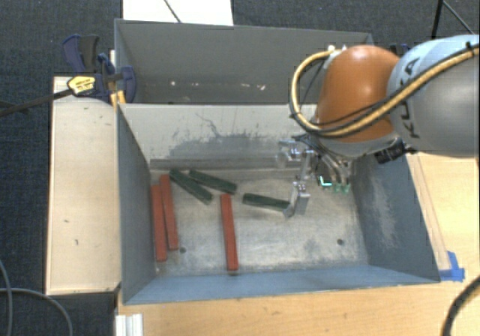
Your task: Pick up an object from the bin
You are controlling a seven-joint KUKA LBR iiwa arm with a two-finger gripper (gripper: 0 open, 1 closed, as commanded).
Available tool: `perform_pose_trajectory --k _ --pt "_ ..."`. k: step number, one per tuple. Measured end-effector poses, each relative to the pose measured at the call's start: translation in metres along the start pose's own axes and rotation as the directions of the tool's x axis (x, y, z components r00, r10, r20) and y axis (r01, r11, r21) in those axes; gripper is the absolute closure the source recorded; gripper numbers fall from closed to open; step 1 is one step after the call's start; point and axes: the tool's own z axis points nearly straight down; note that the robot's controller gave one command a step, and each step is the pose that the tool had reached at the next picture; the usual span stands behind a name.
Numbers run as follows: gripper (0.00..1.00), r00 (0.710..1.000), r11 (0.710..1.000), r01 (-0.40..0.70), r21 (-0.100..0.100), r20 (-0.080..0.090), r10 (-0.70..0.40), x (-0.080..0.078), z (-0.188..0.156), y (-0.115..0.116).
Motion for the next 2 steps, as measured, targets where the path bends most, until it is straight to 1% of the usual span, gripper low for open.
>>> perform_pose_trajectory --k 1,2 --pt "0.0 0.987 0.987 -0.162 0.0 -0.001 0.162 0.02 0.092 0.029" --pt "0.0 0.985 0.985 -0.172 -0.002 0.011 0.172 0.012 0.057 0.028"
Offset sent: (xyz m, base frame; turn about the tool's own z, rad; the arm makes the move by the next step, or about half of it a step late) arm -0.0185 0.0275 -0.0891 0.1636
